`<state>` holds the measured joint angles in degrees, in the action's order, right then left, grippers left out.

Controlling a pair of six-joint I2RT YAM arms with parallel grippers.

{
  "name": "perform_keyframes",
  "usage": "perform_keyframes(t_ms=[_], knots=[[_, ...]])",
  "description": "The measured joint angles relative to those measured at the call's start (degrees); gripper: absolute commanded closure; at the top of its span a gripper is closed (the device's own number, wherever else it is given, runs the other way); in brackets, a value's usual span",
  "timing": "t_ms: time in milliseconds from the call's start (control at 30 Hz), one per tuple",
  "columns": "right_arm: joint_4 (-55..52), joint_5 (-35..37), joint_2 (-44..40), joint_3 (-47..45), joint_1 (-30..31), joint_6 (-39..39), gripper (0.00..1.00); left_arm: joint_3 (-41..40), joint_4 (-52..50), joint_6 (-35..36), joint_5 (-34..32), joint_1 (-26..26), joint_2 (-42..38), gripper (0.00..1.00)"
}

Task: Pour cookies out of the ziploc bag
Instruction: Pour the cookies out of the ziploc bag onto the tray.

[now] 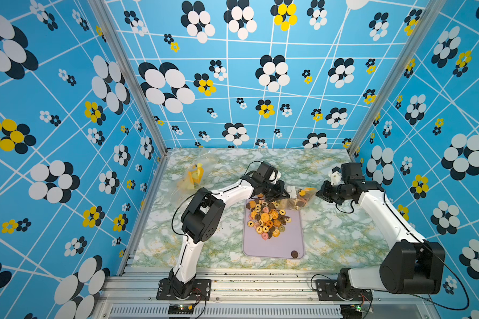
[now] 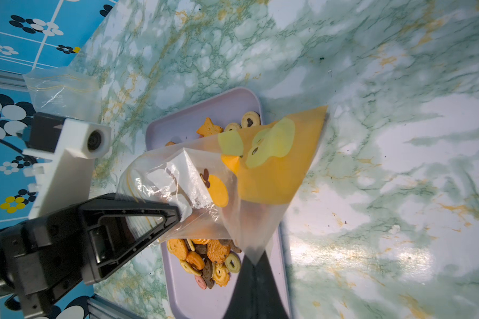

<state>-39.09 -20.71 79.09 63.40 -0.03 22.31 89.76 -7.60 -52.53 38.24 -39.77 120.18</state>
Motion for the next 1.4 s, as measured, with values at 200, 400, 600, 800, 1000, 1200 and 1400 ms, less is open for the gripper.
perform_keyframes(t_ms=[200,400,600,800,1000,1200,1400], knots=[[-1.29,-0.42,-0.79,1.01,0.00,-0.02,1.00,-2.10,0.85,-0.42,0.39,0.00,-1.07,1.00],[-2.10,-0.83,-1.27,2.47,0.00,-0.04,1.00,-4.72,2.34,-1.05,0.83,-0.46,-2.25,1.00],[-3.21,-2.14,-1.38,2.99,0.00,-0.26,1.00,-10.05,5.01,-1.97,0.81,-1.20,-4.83,1.00],[-4.07,-2.56,-1.55,3.89,2.14,-0.48,1.00,-14.47,7.93,-2.99,0.85,-1.25,-6.01,1.00],[-4.22,-2.51,-1.75,3.89,4.85,-0.50,1.00,-17.40,9.94,-3.91,0.85,-0.83,-6.80,1.00],[-4.61,-2.05,-1.75,4.52,7.26,-0.48,1.00,-19.93,11.17,-4.52,0.98,0.98,-9.07,1.00],[-5.55,-1.90,-1.73,6.32,10.73,-0.48,1.00,-22.03,12.48,-4.50,1.03,2.43,-10.40,1.00]])
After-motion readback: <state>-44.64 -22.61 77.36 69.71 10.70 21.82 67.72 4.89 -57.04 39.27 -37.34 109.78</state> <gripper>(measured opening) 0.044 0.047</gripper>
